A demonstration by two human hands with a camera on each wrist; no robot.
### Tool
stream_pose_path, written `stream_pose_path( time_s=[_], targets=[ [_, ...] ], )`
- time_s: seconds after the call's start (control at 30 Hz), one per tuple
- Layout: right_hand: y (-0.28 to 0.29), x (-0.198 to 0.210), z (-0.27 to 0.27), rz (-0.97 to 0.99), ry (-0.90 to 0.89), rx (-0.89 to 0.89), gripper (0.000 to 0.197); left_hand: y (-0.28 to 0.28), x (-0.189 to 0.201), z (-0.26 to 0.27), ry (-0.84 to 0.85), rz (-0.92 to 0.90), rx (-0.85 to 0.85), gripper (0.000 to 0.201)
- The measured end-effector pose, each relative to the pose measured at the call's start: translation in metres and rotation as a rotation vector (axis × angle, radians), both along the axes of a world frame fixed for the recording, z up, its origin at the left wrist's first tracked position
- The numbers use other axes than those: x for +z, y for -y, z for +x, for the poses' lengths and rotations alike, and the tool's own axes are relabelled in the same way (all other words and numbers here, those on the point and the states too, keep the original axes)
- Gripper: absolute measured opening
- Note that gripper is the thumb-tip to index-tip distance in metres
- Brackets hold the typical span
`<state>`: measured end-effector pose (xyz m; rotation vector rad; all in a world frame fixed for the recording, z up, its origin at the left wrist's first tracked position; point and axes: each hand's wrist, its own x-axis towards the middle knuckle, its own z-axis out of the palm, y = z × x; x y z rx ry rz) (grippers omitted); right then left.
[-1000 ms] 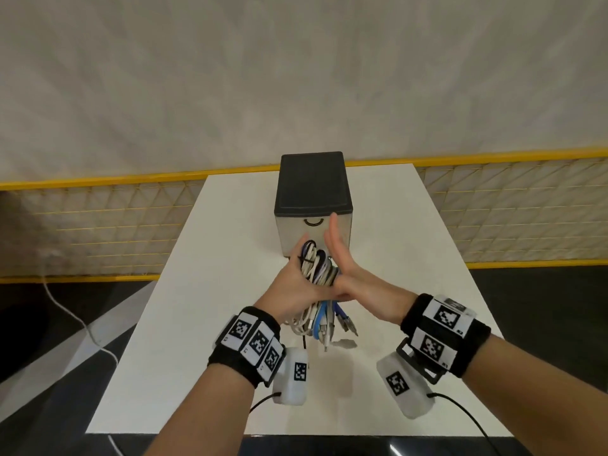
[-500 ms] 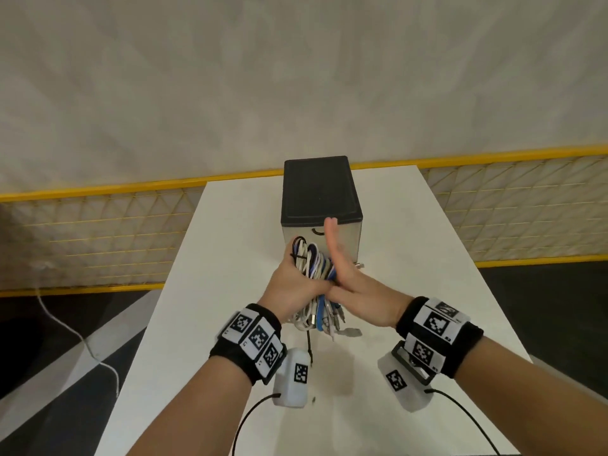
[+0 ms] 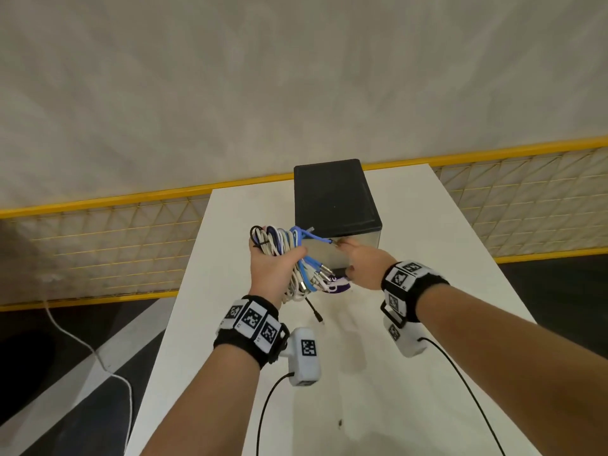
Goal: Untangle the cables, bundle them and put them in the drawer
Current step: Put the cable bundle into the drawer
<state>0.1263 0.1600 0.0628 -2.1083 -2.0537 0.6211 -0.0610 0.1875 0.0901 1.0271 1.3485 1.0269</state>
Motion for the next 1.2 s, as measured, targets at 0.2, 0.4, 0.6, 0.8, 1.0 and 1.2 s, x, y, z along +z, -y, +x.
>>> stream_pose_path(
  time_s=[0.2,0.4,0.6,0.8,1.0,1.2],
  targets=[
    [0.005,-0.017,-0.007,0.092,-0.107,-0.033,0.063,-0.002,0.006,0.003,0.126,-0.047,0.038,0.058],
    [0.062,-0.021,-0.024,0.222,-0.017,0.063,0.046,-0.008,0.036,-0.019,0.23,-0.03,0.014,0.057],
    [0.085,-0.01,-0.012,0.568,0.017,0.035,0.016,-0.014,0.05,-0.031,0.185,0.014,-0.048,0.048],
    [0.092,-0.023,-0.014,0.676,-0.17,-0.025,0.021,-0.014,0.051,-0.021,0.149,0.031,-0.061,0.051],
    [0.09,-0.031,-0.006,0.489,0.012,-0.028,0.028,-0.017,0.057,0.001,0.13,0.09,-0.094,0.056],
    [0.124,-0.023,-0.007,0.34,-0.103,0.048,0.02,-0.008,0.049,0.031,-0.071,0.175,-0.283,0.056]
  ],
)
